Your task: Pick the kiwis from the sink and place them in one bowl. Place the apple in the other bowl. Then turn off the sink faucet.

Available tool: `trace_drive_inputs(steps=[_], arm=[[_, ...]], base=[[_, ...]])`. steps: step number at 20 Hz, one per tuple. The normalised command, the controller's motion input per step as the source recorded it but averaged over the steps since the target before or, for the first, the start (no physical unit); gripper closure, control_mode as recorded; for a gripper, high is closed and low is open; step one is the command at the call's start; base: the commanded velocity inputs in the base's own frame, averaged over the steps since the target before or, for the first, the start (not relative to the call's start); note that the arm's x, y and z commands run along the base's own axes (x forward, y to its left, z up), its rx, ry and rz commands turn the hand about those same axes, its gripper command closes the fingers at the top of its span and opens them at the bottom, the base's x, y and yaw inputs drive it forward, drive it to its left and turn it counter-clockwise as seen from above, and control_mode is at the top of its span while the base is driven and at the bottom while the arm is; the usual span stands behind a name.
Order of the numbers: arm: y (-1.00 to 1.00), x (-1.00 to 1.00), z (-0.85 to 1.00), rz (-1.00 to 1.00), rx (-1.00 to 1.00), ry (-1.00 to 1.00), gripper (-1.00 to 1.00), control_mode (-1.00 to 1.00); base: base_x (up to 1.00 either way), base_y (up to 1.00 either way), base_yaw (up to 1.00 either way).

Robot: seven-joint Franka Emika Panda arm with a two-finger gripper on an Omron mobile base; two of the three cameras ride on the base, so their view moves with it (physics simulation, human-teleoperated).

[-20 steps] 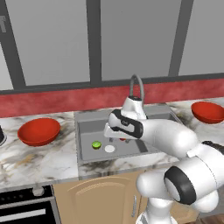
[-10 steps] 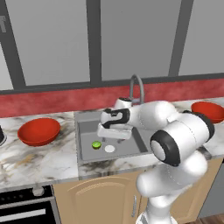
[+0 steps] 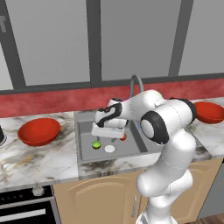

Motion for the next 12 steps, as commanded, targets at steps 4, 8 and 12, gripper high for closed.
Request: trace_drive_inputs(steps=[4, 8, 12], arm=[[0.16, 0.22, -0.41, -0.01, 0.00, 0.00, -1.00, -1.00], [0.07, 0.25, -0.36, -0.01, 0.00, 0.00, -1.00, -1.00], [0.10, 0.32, -0.34, -0.02, 0.00, 0.00, -1.00, -1.00]], base=[[0.00, 0.00, 0.00], [0.00, 0.00, 0.00], [0.00, 0.00, 0.00]])
